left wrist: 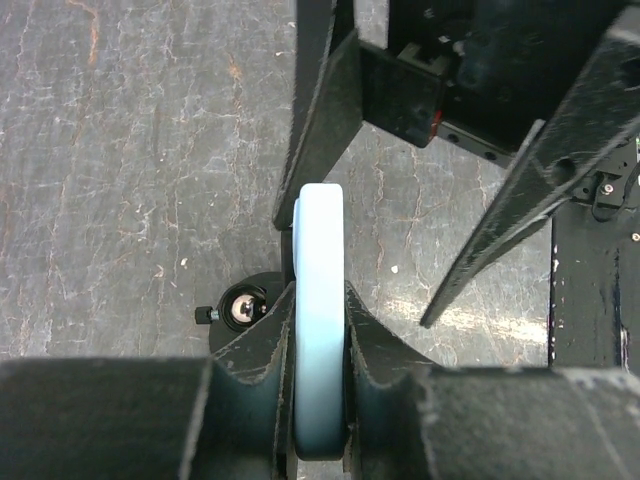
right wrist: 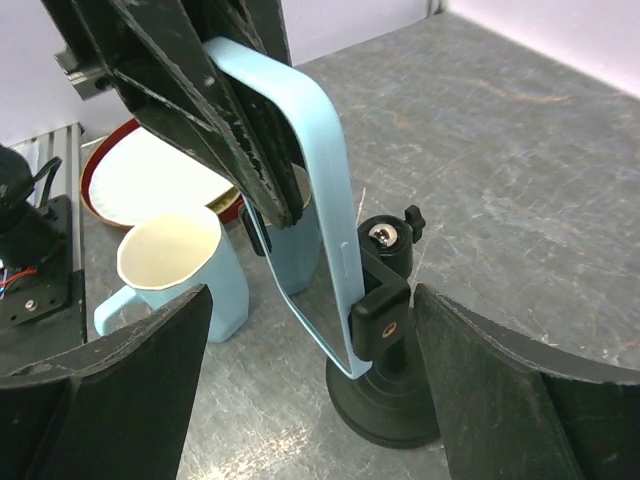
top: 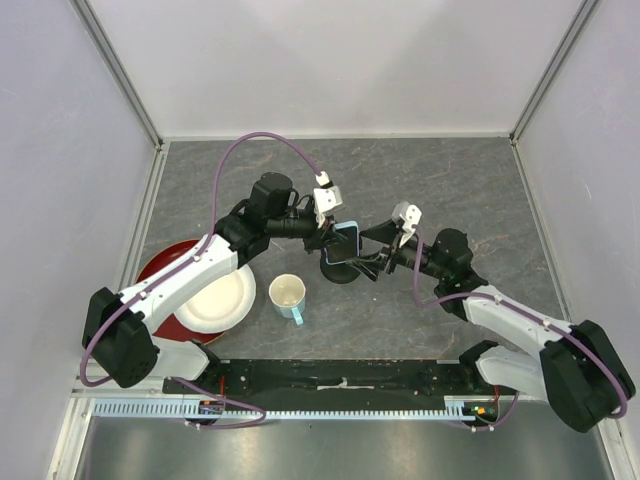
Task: Place the phone on the phone stand
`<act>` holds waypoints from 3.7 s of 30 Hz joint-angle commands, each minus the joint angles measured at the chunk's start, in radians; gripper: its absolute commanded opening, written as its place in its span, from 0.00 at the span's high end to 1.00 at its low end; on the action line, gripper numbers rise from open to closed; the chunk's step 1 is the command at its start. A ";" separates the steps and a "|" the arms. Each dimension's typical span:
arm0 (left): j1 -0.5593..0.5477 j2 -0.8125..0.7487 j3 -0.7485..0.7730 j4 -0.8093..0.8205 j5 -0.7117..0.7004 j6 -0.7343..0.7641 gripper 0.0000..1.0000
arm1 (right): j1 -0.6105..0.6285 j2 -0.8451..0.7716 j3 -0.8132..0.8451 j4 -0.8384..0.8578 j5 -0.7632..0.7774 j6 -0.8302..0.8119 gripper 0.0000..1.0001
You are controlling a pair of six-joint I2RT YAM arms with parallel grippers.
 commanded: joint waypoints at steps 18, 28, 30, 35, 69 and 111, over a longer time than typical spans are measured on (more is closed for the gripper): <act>0.009 0.005 0.010 -0.002 0.099 0.028 0.98 | -0.016 0.292 0.136 0.233 -0.285 0.083 0.67; 0.007 0.034 0.004 0.073 -0.119 -0.066 0.98 | 0.170 0.210 0.081 0.242 0.215 0.070 1.00; 0.007 0.042 0.006 0.073 -0.116 -0.061 0.98 | 0.190 0.197 0.058 0.277 0.276 0.091 1.00; 0.009 0.042 0.022 0.055 -0.075 -0.069 0.97 | 0.196 0.188 0.047 0.264 0.293 0.072 1.00; 0.027 -0.225 -0.074 0.179 -0.312 -0.218 0.24 | 0.277 -0.108 -0.108 0.165 0.921 0.118 1.00; 0.198 -0.302 -0.108 0.326 -0.130 -0.443 0.26 | 1.212 0.432 0.540 -2.156 2.231 2.421 1.00</act>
